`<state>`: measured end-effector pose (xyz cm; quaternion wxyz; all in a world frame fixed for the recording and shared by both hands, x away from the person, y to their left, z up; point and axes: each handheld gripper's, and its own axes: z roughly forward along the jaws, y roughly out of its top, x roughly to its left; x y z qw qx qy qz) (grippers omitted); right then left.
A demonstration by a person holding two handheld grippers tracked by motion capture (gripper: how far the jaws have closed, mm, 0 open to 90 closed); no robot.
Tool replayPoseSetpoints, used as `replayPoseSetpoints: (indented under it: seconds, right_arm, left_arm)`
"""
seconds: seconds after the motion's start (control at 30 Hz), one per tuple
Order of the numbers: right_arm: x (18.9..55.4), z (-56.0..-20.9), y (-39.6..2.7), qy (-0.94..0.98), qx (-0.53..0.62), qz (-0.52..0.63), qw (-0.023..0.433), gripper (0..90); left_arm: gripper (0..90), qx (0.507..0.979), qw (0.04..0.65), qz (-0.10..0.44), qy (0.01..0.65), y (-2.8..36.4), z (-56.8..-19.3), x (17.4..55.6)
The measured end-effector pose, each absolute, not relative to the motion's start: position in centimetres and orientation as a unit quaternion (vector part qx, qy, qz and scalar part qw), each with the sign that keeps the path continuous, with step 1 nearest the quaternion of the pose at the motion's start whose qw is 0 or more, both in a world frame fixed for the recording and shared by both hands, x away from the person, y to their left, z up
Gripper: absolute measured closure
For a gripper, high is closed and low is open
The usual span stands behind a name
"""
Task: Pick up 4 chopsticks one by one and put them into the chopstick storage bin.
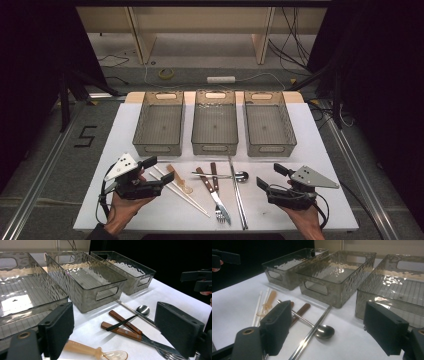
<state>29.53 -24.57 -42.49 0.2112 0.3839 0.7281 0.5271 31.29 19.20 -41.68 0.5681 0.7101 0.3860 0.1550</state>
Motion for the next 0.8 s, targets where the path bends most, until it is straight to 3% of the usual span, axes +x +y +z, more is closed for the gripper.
replayPoseSetpoints:
  seconds: [0.4,0.8]
  right_arm:
    - [29.6,-42.5,-24.5,0.733,0.386,0.520,0.207,23.9]
    - [29.9,-42.8,-24.5,0.738,0.390,0.513,0.200,24.3]
  left_arm:
    - [15.8,0.744,0.535,0.148,0.372,19.1,-41.4,31.8]
    - [18.3,0.845,0.405,0.126,0.327,17.8,-40.3,34.0]
